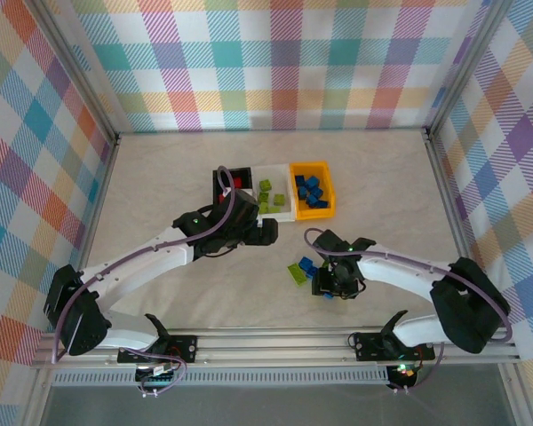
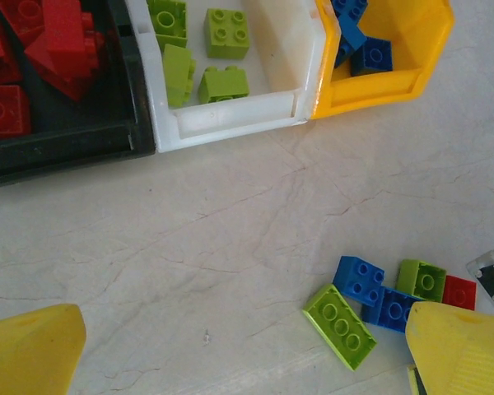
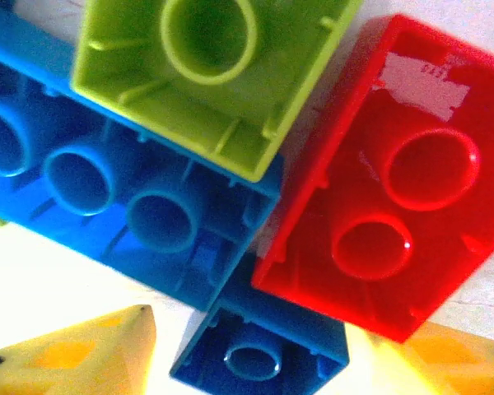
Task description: Sort the legos into containers by color
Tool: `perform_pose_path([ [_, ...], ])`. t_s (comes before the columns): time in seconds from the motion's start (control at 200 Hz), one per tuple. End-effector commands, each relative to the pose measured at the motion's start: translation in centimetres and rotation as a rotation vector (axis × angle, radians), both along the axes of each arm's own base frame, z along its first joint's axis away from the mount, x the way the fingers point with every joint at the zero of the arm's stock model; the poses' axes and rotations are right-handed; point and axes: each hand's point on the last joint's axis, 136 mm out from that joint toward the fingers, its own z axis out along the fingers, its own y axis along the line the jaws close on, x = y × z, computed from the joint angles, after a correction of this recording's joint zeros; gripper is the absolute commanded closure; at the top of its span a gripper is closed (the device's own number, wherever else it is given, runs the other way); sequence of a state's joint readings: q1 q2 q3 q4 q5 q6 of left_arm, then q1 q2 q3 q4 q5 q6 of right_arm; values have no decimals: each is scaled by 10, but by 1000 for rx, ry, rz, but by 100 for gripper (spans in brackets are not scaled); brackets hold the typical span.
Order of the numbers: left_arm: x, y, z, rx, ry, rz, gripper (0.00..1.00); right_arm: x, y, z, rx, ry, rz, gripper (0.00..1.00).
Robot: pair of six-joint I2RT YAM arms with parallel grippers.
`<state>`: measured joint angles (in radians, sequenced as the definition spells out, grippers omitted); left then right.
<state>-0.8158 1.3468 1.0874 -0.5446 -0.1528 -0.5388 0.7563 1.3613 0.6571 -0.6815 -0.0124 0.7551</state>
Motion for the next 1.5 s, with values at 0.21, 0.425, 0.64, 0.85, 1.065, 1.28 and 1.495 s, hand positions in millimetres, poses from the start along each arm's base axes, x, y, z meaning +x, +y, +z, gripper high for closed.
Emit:
perform_pose_path([
  [0.21, 2, 12, 2, 10, -23, 31, 0, 26, 29, 4, 16, -72, 72, 61],
  [0.425, 2, 15, -1, 28, -16, 34, 0, 25, 40, 28, 73, -102, 134, 69],
  [0.64, 1, 27, -2, 65, -27, 55, 0, 29, 44, 77, 145, -195, 190, 70],
  [0.85, -4, 36, -3, 51, -46, 68, 0, 138, 45, 131, 184, -442, 117, 70],
  [1.065, -10, 39, -6, 64, -22, 63, 0, 259, 43, 127, 150, -505, 9, 70],
  [1.28, -17, 43, -7, 53, -10, 65, 0, 317, 41, 108, 108, -490, -50, 59],
  [1.495, -19, 47, -1, 43, -22, 70, 0, 301, 45, 142, 156, -562, -6, 34],
])
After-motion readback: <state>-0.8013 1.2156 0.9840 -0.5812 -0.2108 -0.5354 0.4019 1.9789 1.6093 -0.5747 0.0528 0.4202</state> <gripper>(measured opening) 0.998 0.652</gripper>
